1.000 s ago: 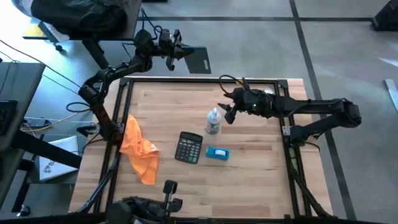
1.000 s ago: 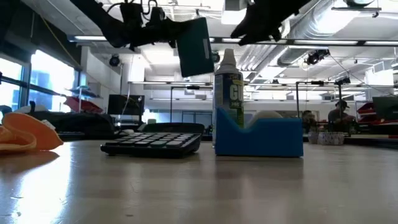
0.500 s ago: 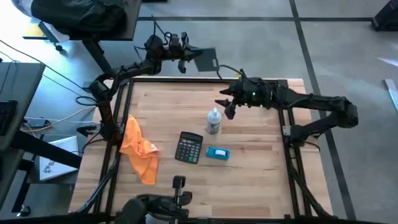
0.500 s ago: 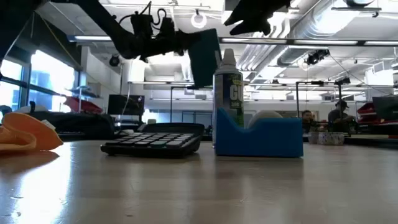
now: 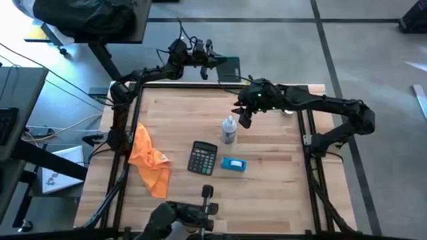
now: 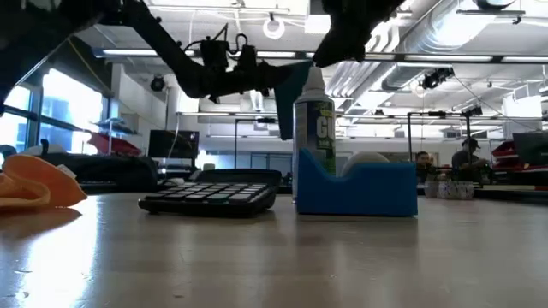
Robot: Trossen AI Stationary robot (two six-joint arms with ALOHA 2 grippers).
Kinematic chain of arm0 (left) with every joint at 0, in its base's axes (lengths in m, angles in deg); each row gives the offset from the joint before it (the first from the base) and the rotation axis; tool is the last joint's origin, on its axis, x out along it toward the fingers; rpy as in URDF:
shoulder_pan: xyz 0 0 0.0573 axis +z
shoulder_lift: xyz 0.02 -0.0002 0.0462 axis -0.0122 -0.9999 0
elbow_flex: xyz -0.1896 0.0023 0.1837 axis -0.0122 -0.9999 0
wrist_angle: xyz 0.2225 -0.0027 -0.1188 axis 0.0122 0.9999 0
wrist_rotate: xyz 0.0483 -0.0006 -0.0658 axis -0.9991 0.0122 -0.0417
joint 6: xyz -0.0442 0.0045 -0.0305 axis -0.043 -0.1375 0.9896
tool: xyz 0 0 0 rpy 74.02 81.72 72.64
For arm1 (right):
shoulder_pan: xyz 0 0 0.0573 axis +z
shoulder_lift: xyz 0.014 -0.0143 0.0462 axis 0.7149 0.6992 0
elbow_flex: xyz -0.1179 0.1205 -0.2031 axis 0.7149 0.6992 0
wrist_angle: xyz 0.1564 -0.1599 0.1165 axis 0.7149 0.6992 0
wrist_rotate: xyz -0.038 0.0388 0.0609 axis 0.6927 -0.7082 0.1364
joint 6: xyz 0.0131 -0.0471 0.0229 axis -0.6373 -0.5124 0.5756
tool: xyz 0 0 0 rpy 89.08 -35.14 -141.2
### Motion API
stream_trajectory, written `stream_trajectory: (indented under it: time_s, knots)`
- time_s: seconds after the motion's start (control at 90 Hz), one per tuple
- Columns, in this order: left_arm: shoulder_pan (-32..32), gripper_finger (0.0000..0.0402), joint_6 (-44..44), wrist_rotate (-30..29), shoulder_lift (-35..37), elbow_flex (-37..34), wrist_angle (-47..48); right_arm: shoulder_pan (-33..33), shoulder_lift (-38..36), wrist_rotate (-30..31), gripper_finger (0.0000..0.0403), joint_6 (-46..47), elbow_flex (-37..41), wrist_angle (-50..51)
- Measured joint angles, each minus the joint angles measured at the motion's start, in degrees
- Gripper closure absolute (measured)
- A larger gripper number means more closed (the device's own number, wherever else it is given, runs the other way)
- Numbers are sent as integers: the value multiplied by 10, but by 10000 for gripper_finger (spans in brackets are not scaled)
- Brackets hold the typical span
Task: Apply microfiber cloth
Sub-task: Spray the back of the cellphone with spray bottle
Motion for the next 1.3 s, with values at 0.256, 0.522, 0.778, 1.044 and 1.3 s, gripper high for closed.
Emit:
stream_trajectory:
  time_s: [0.256, 0.522, 0.778, 1.044, 1.3]
  knots:
    - [-2, 401, -13, 9, -1, 1, 19, 0, 30, -23, 398, -48, -35, 29]
    - [-2, 401, -59, -1, -3, 1, 37, 0, 26, -23, 402, -18, -45, 38]
    - [0, 401, -145, -8, -3, 0, 84, 10, 26, -23, 403, 87, -44, 39]
    - [-1, 401, -130, 2, -3, 0, 93, 20, 26, 2, 403, 122, -44, 45]
    - [0, 401, -134, 1, -3, 0, 108, 22, 26, 1, 403, 144, -43, 49]
